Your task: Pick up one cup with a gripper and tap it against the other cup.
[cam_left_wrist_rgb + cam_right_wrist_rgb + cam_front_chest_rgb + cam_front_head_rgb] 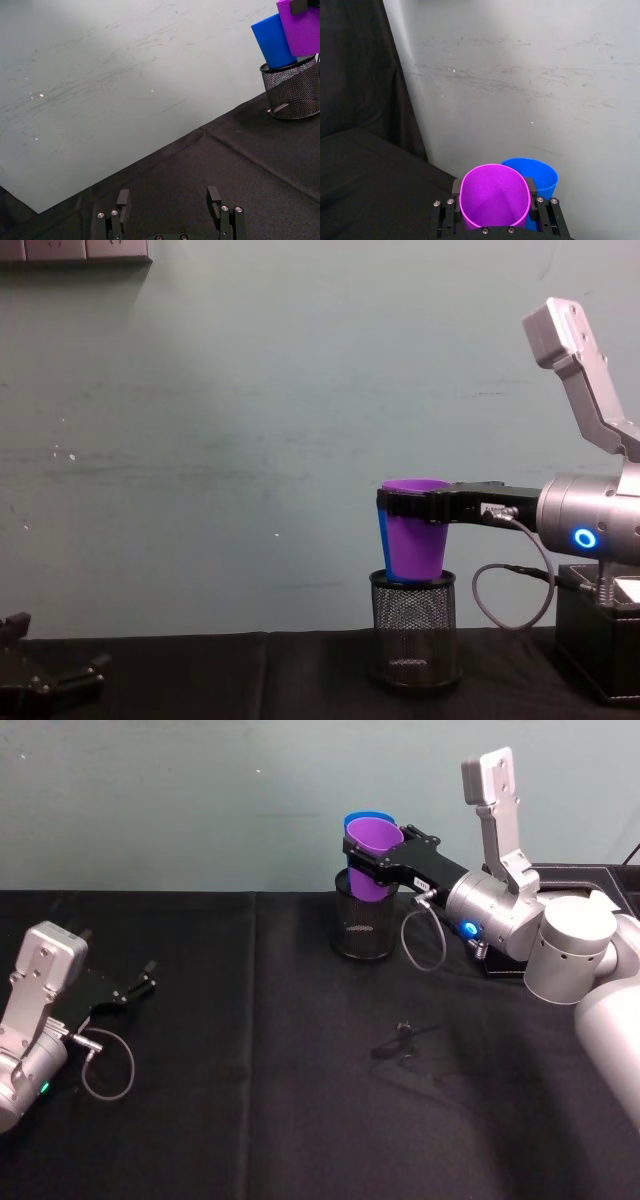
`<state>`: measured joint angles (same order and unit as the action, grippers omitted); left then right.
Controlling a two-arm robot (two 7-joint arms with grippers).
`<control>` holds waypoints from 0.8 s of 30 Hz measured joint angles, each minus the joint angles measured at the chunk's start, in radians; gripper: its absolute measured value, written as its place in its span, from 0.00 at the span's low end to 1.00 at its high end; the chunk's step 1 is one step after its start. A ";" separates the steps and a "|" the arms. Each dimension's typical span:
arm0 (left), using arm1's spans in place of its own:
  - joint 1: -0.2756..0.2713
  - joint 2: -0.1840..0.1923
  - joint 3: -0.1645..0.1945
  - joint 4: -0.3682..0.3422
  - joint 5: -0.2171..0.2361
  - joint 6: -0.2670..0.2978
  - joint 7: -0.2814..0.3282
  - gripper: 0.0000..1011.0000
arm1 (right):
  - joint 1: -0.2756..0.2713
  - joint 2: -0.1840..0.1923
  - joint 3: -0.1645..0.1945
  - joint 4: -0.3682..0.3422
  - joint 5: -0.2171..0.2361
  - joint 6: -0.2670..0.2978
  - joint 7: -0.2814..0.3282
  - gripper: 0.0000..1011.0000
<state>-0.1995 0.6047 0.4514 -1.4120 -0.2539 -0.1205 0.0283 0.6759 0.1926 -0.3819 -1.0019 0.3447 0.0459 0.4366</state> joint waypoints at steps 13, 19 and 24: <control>0.000 0.000 0.000 0.000 0.000 0.000 0.000 0.99 | 0.001 -0.001 0.000 0.002 0.000 -0.002 0.002 0.72; 0.000 0.000 0.000 0.000 0.000 0.000 0.000 0.99 | 0.001 -0.001 0.000 0.001 0.000 -0.002 0.002 0.72; 0.000 0.000 0.000 0.000 0.000 0.000 0.000 0.99 | 0.001 0.000 0.000 0.001 0.000 -0.001 0.002 0.72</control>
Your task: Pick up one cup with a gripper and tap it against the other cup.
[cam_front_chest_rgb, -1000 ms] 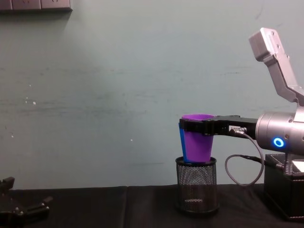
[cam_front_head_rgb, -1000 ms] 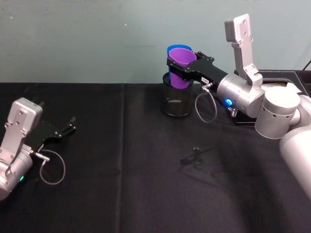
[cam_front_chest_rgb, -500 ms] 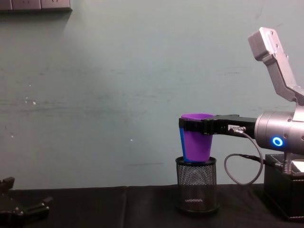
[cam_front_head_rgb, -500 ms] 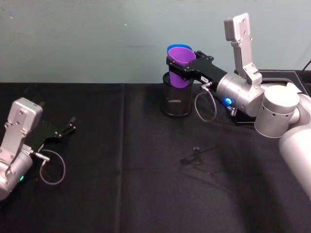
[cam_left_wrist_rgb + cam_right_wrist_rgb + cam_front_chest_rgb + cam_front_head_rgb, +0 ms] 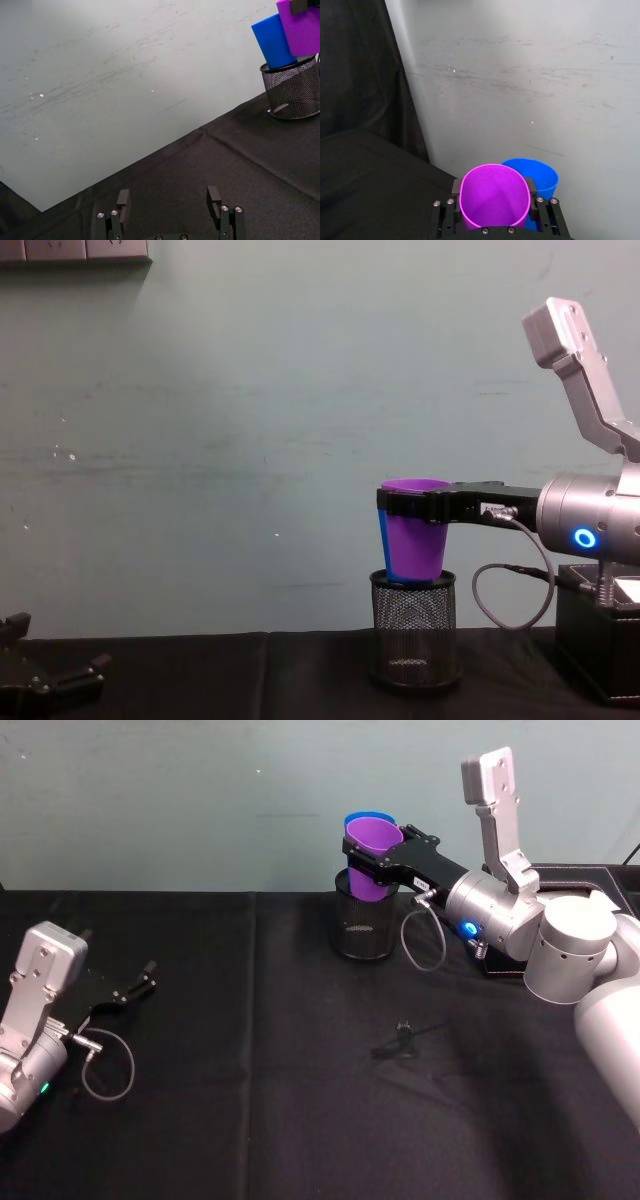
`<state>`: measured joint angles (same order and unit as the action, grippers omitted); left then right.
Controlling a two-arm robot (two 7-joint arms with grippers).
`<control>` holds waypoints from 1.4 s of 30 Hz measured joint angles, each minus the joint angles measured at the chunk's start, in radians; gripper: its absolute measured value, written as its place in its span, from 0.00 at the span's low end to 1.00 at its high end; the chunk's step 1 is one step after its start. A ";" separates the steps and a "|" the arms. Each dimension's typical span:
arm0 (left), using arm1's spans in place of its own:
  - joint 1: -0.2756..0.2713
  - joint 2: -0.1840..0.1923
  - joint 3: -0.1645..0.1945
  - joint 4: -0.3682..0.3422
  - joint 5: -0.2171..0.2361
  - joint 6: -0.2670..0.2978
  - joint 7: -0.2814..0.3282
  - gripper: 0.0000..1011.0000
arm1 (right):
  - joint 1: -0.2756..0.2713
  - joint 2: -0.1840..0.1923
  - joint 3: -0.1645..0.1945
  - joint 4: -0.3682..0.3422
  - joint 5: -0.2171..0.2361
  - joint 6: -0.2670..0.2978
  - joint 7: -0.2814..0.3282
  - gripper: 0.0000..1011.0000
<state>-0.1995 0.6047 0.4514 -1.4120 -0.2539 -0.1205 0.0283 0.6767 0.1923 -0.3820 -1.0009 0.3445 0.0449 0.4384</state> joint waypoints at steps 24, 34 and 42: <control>0.000 0.000 0.000 0.000 0.000 0.000 0.000 0.99 | -0.001 0.000 0.000 -0.001 0.000 0.001 -0.001 0.72; 0.000 0.000 0.000 0.000 0.000 0.000 0.000 0.99 | -0.001 0.000 0.000 -0.001 0.000 0.001 -0.002 0.72; 0.000 0.000 0.000 0.000 0.000 0.000 0.000 0.99 | -0.001 0.000 0.000 -0.001 0.000 0.001 -0.002 0.72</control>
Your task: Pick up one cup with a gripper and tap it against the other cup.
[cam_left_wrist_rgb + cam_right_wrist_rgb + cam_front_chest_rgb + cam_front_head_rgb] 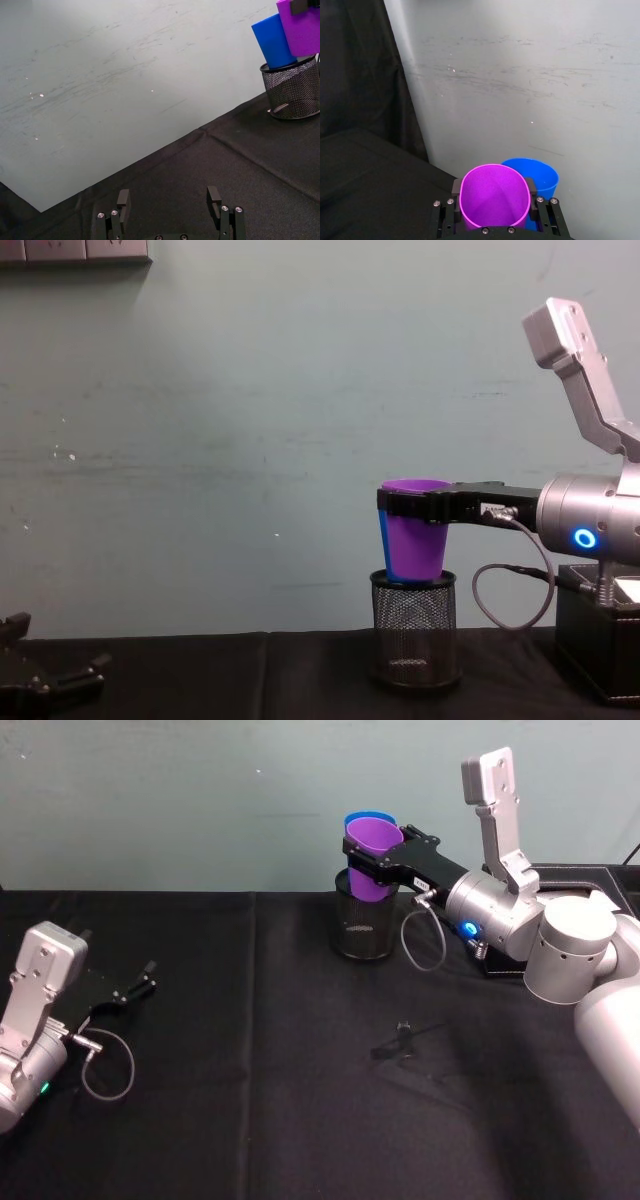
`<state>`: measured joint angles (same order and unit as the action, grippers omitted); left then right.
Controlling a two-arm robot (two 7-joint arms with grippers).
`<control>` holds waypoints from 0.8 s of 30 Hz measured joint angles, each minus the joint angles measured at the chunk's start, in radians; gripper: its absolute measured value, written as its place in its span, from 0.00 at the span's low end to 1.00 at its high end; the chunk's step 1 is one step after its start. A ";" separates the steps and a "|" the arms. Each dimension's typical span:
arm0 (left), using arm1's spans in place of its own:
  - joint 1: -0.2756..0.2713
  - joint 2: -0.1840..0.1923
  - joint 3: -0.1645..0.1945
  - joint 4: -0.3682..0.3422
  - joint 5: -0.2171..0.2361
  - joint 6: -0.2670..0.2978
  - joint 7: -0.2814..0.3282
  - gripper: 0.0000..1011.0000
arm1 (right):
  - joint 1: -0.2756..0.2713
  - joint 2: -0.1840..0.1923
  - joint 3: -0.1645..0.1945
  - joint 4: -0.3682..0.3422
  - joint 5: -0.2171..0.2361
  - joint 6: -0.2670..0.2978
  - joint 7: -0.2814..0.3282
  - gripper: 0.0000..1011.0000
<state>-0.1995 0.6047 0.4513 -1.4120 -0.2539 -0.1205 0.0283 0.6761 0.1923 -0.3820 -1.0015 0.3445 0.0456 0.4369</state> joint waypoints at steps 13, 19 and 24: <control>0.000 0.000 0.000 0.000 0.000 0.000 0.000 0.99 | 0.000 0.000 0.000 0.000 0.000 0.000 0.000 0.72; 0.000 0.000 0.000 0.000 0.000 0.000 0.000 0.99 | 0.000 0.000 0.000 0.000 0.000 0.000 0.000 0.72; 0.000 0.000 0.000 0.000 0.000 0.000 0.000 0.99 | 0.000 0.000 0.000 0.000 0.000 0.000 0.000 0.72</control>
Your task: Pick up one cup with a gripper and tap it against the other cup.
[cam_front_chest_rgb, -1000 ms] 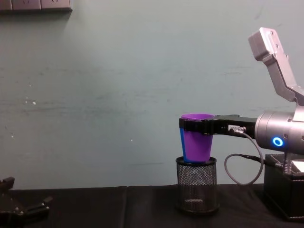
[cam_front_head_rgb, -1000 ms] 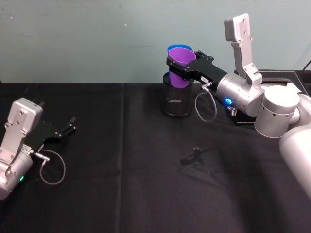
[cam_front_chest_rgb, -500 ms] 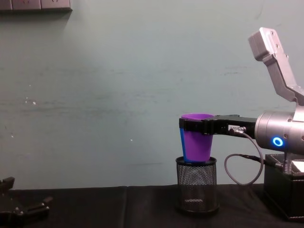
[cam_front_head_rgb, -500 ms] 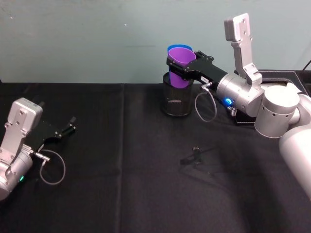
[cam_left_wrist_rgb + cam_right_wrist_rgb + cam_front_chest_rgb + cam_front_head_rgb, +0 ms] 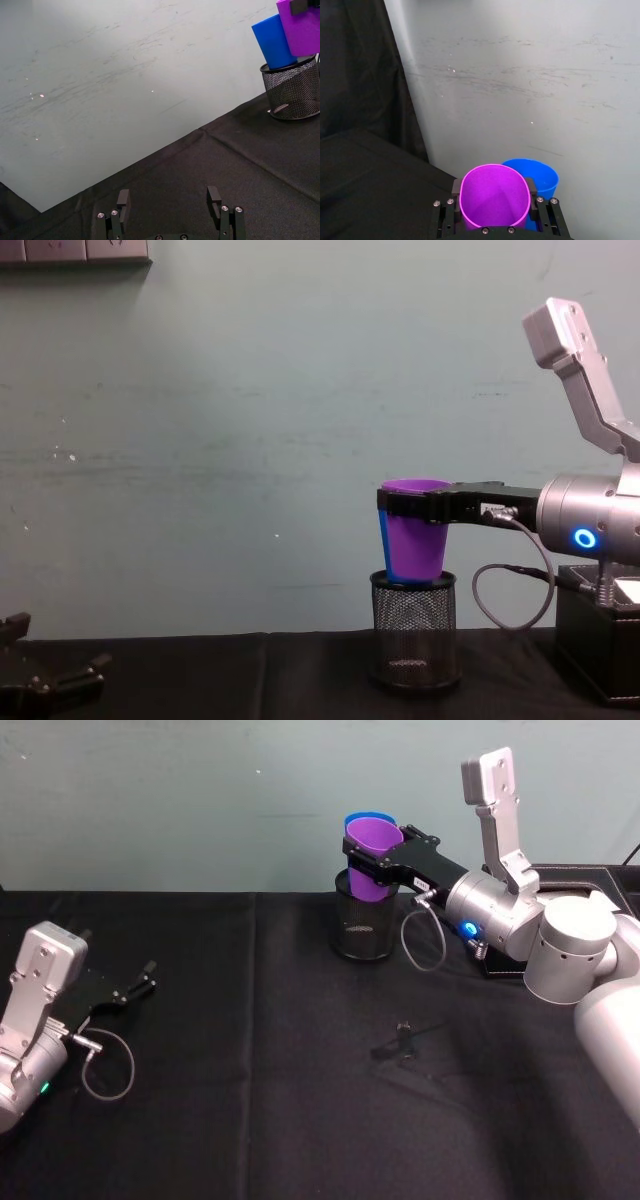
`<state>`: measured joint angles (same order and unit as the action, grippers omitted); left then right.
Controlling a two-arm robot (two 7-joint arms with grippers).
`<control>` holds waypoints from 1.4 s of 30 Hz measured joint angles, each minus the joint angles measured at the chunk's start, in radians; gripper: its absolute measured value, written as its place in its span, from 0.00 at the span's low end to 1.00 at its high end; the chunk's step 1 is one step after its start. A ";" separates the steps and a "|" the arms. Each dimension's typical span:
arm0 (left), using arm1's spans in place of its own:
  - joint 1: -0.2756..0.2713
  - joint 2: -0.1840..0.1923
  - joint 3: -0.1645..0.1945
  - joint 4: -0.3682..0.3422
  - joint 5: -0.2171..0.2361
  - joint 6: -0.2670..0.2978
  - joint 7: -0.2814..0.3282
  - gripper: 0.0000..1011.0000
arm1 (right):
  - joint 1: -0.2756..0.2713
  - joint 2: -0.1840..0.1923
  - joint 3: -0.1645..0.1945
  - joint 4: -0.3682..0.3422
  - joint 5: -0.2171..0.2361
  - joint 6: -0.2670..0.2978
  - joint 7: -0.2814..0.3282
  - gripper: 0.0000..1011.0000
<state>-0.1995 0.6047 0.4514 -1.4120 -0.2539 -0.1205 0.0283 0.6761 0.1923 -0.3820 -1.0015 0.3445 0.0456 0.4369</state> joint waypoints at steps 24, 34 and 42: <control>0.000 0.000 0.000 0.000 0.000 0.000 0.000 0.99 | 0.000 0.000 0.000 0.000 0.000 0.000 0.000 0.72; 0.000 0.000 0.000 0.000 0.000 0.000 0.000 0.99 | 0.000 0.000 0.000 0.000 0.000 0.000 0.000 0.72; 0.000 0.000 0.000 0.000 0.000 0.000 0.000 0.99 | 0.000 0.000 0.000 0.000 0.000 0.000 0.000 0.72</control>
<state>-0.1995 0.6047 0.4514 -1.4120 -0.2539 -0.1205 0.0283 0.6761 0.1923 -0.3820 -1.0015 0.3445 0.0456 0.4369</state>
